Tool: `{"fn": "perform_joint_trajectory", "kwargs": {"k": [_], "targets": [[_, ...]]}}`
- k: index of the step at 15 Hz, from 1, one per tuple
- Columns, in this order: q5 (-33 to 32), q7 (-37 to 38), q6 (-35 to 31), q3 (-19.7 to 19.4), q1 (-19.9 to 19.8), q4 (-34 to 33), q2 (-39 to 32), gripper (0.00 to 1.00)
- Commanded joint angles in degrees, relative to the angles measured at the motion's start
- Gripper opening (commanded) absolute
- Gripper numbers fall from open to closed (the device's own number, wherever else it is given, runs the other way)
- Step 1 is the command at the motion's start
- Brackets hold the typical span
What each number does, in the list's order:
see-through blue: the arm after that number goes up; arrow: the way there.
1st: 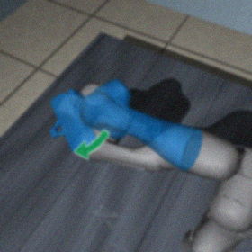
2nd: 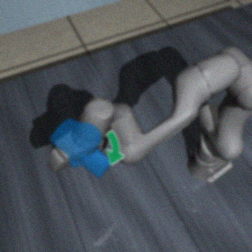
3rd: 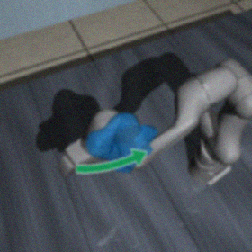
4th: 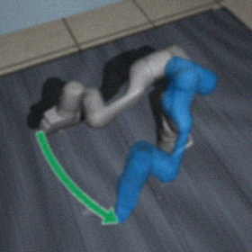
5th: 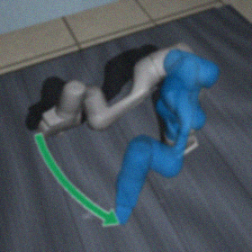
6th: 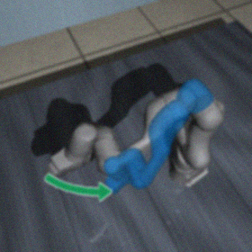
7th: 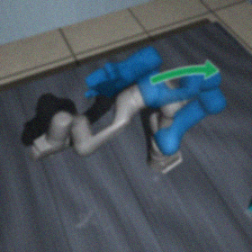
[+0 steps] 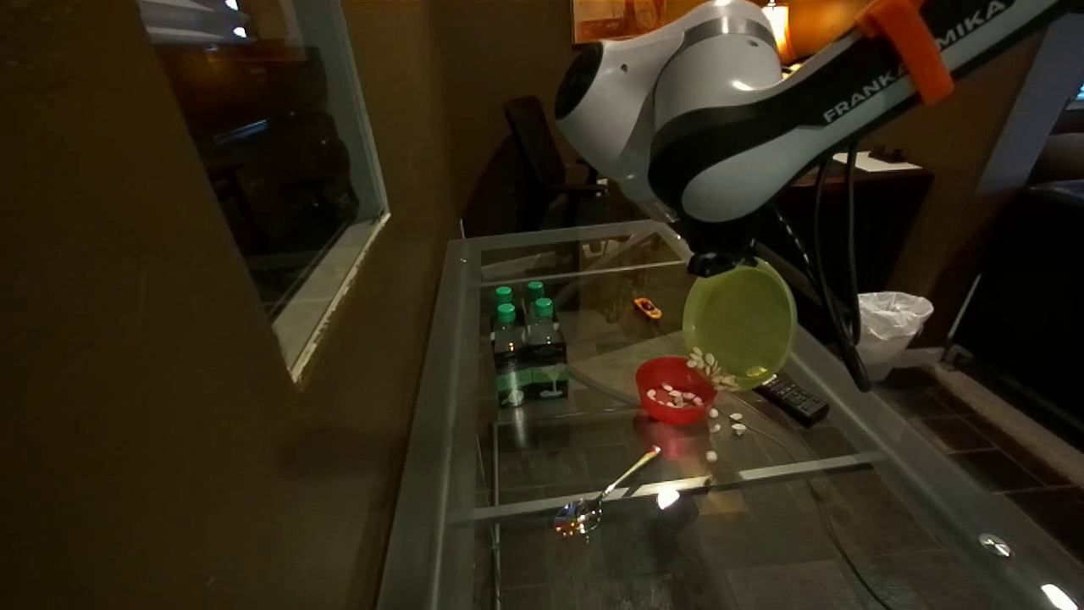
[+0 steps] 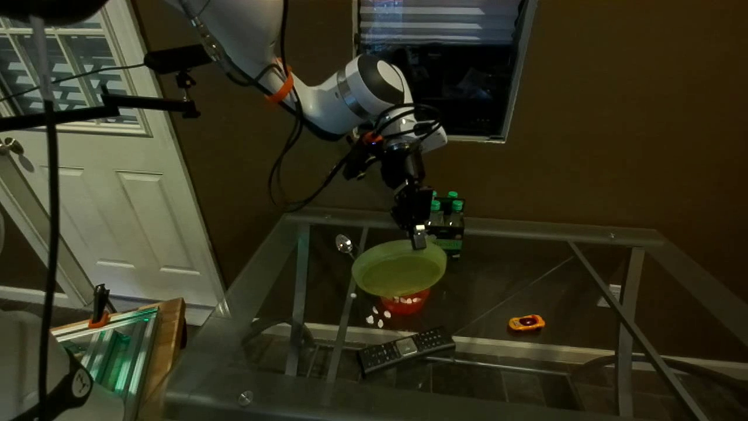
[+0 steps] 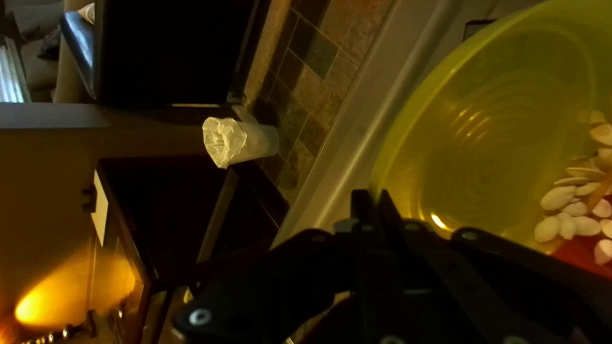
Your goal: Pour the contents on the yellow plate into the red bowl.
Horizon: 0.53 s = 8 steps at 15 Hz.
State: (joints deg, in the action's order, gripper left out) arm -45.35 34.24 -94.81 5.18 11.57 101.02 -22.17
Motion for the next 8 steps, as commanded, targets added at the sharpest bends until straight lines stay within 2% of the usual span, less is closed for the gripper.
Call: {"fn": "perform_joint_trajectory", "kwargs": {"k": [1,8], "targets": [[2.4,0.87,3.71,-0.69,0.98,-4.68,-2.72,0.01],[1.5,4.2,8.23,-1.59,2.24,-8.35,-5.0,0.01]]}}
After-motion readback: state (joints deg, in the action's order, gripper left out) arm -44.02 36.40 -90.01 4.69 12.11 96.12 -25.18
